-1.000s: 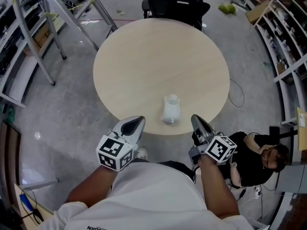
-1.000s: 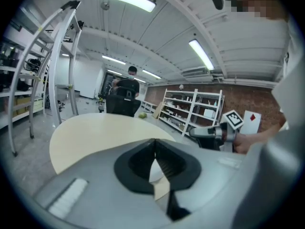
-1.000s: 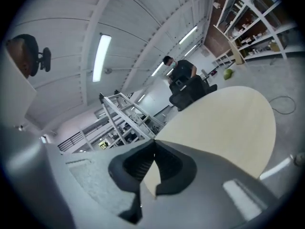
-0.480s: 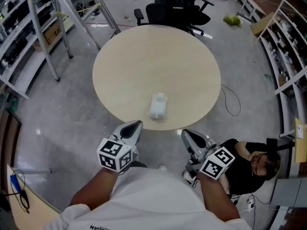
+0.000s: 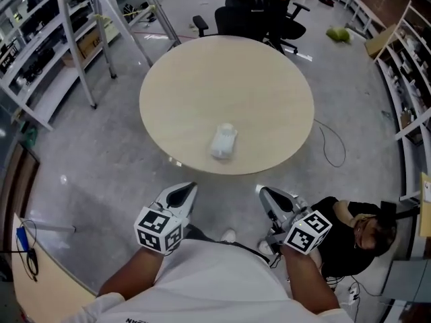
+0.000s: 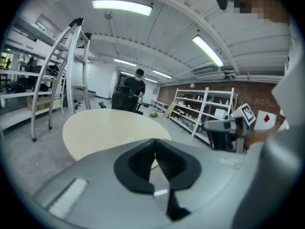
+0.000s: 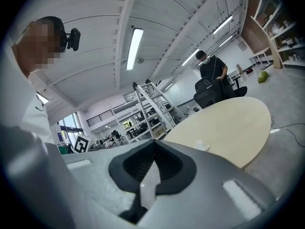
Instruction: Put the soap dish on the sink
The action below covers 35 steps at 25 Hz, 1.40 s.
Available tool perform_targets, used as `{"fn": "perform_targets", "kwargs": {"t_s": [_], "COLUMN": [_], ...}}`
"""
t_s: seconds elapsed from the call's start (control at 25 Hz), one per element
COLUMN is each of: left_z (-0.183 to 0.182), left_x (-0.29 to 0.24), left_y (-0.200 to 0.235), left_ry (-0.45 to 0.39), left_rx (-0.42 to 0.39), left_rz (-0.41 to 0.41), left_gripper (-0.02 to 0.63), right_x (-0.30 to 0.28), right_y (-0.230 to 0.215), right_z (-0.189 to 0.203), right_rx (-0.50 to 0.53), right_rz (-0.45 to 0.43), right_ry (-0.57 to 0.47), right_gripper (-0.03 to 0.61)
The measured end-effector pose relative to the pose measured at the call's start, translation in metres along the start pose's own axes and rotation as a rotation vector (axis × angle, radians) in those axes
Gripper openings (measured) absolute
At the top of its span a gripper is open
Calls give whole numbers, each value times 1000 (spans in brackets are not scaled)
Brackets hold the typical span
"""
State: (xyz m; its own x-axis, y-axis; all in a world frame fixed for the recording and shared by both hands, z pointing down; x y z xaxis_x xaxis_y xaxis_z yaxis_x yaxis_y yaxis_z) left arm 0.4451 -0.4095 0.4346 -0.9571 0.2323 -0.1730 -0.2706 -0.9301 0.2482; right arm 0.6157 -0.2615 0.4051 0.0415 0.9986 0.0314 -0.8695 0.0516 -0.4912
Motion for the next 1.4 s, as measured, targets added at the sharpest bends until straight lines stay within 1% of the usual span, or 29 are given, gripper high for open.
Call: {"fn": "perform_targets", "kwargs": {"t_s": [0.08,0.16,0.32,0.4,0.68,0.88,1.2,1.4], "left_z": [-1,-12,-42,-49,-39,-40,-41,-40], "left_x": [1,-6,-23,-27,-24,-28,-33,-37], "left_y": [6,12,19,23,47,53,58,55], "left_ry": [8,-2,-33,-39,23,23,21,19], "left_rx": [-3,-18,-95,-121,-86,-74,-67,-64], "left_rz": [12,39,125,155,187,203,201,203], "left_gripper": [8,8,8,8,8,8,8,8], "right_x": [0,-2,-14,-20,-36,-41,-45,-43], "right_y": [4,2,-1,1,13,10,6,-1], "right_z": [1,3,18,24,30,33,29,28], "right_rx": [14,17,-41,-48,-32,-44,-37,-52], "right_rz": [14,41,97,114,162,199,208,215], "right_ry": [-7,-14,-19,-20,-27,-29,-23,-19], "right_gripper": [2,2,2,2,2,1,1,1]}}
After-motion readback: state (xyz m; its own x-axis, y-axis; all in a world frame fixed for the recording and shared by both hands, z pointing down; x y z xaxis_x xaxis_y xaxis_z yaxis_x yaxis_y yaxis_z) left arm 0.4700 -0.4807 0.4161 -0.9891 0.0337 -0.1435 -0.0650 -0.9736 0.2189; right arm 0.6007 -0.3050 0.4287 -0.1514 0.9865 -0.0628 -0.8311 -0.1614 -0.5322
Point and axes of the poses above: the fingertips, and each gripper's own axes: x backward along the fingers, y to its left, z out of its underside, the point moved 4 cm from there along x, backward along the fingers, and after that the axes turned 11 degrees about -y, right-handed, at the moved point
